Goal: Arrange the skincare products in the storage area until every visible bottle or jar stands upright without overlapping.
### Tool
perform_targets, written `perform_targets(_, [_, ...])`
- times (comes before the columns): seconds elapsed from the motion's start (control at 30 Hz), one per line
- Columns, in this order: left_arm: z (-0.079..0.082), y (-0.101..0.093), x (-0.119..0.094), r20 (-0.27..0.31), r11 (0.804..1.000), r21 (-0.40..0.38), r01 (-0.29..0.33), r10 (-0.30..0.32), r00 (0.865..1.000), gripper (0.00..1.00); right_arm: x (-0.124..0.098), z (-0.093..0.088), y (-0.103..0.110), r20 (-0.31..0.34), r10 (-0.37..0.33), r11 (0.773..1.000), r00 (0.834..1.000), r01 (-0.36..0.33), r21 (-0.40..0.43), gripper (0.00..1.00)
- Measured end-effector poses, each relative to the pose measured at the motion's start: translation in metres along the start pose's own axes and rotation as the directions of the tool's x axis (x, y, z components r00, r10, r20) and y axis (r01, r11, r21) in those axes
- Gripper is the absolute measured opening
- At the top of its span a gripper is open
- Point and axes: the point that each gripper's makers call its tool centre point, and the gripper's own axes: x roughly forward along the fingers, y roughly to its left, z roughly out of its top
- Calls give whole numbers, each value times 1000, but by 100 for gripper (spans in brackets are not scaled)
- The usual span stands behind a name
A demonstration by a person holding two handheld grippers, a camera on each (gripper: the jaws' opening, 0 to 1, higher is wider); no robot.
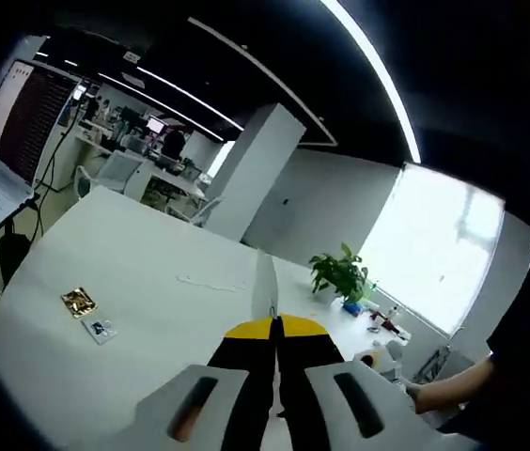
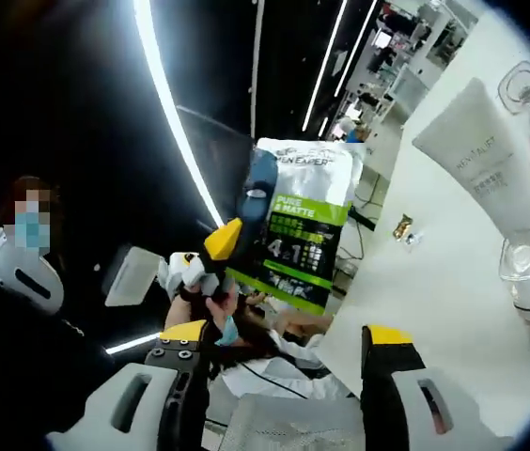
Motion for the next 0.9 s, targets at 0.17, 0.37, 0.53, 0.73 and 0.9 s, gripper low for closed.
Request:
perform_targets(0.17, [9,-32,-7,51,992,-77,102,-98,994,1,7,22,16,137,92,991,986,-104,80,68])
perform_targets(0.37, [18,-61,-15,106,967,-164,195,-179,978,1,12,36,34,226,173,972,959,-202,116,66])
perform_targets(0.53, [18,-69,-21,143,946,-231,227,-198,970,1,8,47,60,294,267,944,918,-310,112,55])
perform_targets(0.73, [7,-70,-27,150,938,-265,224,-190,970,1,-2,54,84,309,329,928,892,-366,69,24])
perform_targets(0.9, [4,-67,-34,174,930,-295,218,-172,970,1,-7,57,95,306,320,934,896,-353,58,0])
